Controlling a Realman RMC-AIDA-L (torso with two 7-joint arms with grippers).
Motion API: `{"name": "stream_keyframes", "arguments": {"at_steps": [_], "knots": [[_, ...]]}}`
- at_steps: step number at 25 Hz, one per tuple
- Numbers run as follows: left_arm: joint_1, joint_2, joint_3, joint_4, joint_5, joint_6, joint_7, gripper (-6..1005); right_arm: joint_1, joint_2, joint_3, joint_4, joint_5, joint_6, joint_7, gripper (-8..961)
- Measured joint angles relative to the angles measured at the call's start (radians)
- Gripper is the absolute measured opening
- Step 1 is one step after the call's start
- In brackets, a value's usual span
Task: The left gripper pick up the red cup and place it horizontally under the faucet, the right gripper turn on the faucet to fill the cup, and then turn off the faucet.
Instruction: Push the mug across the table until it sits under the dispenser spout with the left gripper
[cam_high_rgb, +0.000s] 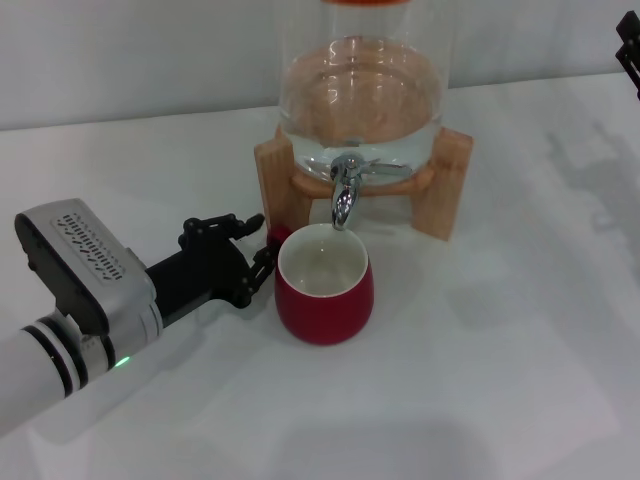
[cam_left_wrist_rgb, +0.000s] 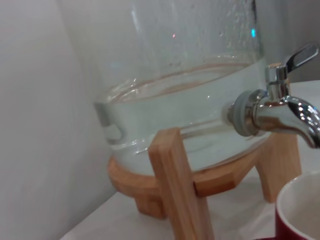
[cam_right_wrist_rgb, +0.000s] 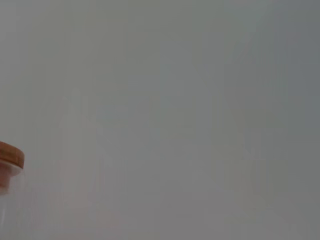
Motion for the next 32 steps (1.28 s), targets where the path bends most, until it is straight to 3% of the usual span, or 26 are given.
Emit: {"name": "stream_keyframes", "arguments": {"at_steps": [12, 32], "knots": [[0.002, 0.000, -0.002, -0.002, -0.006, 0.015, 0.000, 461, 0.004, 0.000, 0.000, 0.000, 0.000, 0.004, 0.000, 718], [0.069, 0.002, -0.010, -0.045, -0.006, 0.074, 0.002, 489, 0.003, 0.000, 0.000, 0.000, 0.006, 0.005, 0.000, 719]]}}
